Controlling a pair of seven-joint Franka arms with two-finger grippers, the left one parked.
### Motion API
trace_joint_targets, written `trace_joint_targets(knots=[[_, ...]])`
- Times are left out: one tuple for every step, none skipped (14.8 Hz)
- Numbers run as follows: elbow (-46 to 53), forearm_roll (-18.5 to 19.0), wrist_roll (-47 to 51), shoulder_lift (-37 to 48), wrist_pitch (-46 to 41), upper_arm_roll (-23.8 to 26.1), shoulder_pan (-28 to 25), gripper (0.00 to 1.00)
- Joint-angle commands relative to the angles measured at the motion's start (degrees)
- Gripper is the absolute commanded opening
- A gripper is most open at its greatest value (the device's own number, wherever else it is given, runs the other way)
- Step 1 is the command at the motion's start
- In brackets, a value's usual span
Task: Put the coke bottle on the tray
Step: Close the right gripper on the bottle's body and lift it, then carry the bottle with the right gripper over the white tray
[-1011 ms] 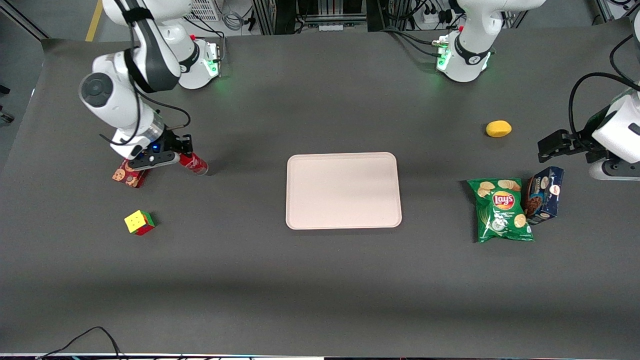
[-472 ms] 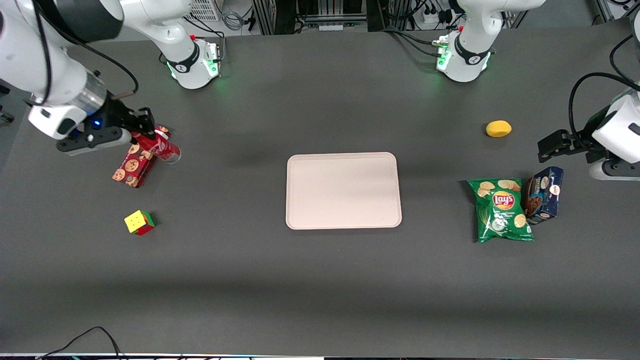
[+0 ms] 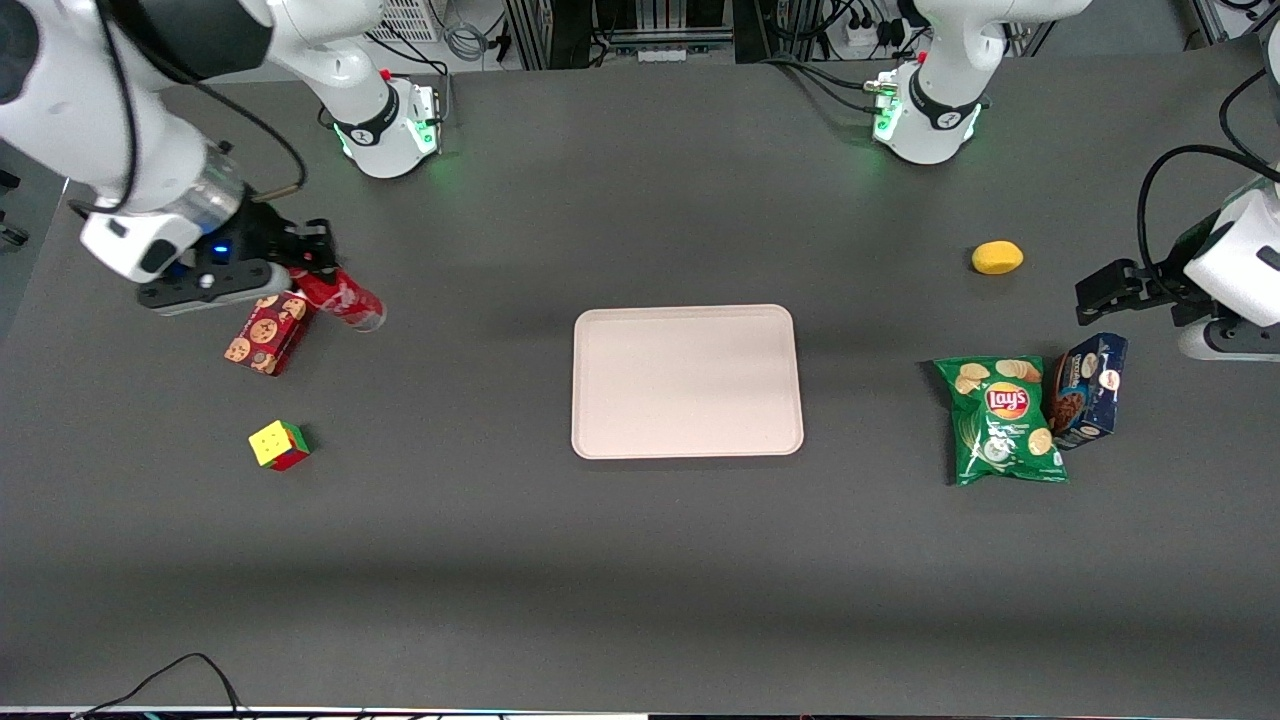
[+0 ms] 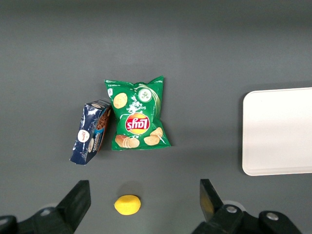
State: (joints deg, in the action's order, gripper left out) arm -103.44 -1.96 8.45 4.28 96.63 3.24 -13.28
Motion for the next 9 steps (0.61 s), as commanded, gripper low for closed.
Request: trace_joint_targets(knots=[[7.4, -0.5, 12.6, -5.0, -1.0, 0.1, -7.0, 0.00], [8.4, -0.8, 16.6, -5.9, -0.9, 0.1, -9.0, 0.00], [9.3, -1.6, 20.9, -7.2, -0.3, 0.1, -11.4, 0.00], [11.3, -1.9, 27.1, -9.4, 1.6, 0.1, -15.0, 0.00], [13.0, -1.9, 30.8, -11.4, 2.3, 0.1, -16.9, 0.00], [14.9, -1.7, 33.6, -13.6, 2.9, 0.1, -18.7, 0.00], [16.3, -1.4, 35.4, -15.7, 3.5, 0.2, -20.1, 0.00], [17.3, -1.3, 37.4, -17.6, 5.1, 0.2, -21.1, 0.00], [17.5, -1.1, 39.5, -19.2, 7.6, 0.2, -22.0, 0.00]])
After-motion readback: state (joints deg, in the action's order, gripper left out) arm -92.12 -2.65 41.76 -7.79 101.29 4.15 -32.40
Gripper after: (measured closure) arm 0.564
